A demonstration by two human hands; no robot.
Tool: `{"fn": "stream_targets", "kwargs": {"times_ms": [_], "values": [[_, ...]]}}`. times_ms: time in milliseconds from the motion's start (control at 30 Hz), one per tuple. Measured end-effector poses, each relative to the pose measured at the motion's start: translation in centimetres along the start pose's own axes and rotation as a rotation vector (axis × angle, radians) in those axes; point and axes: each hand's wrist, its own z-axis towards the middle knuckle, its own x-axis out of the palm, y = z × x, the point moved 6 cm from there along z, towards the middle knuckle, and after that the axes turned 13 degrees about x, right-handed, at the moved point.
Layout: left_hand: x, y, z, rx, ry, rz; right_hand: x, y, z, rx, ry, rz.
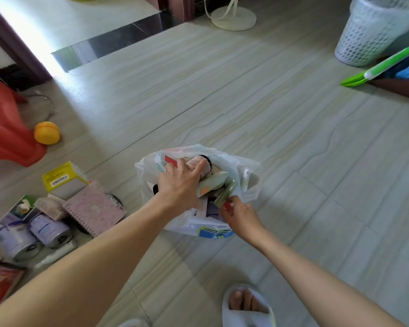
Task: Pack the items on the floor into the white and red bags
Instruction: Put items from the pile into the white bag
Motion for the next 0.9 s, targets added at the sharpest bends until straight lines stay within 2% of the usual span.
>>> {"fn": "stream_targets", "kwargs": {"times_ms": [133,367,467,567,667,767,900], "values": [[0.0,-0.5,0.3,0.044,-0.007,0.122,-0.1,-0.4,-0.6,-0.106,-0.066,-0.021],[0.7,-2.5,0.9,0.200,-0.003,0.326,-4.0,-6.1,2.6,0.241,-0.298,0.307],[1.3,-3.4,1.6,0.255,-0.059,0.344,-4.0,-8.1,5.0,0.373,-0.281,0.430],[2.2,-3.9,2.3,0.294,-0.092,0.361,-3.1,-8.5,7.4,0.414,-0.130,0.448],[3.1,-3.9,2.8,0.293,-0.046,0.398,-2.0,-8.3,9.3,0.399,-0.007,0.373],[3.3,-4.1,2.8,0.300,-0.007,0.440,-2.7,-7.9,9.8,0.399,-0.109,0.383],[3.9,-4.5,2.6,0.324,0.038,0.489,-5.0,-7.4,7.8,0.380,-0.233,0.777]]}}
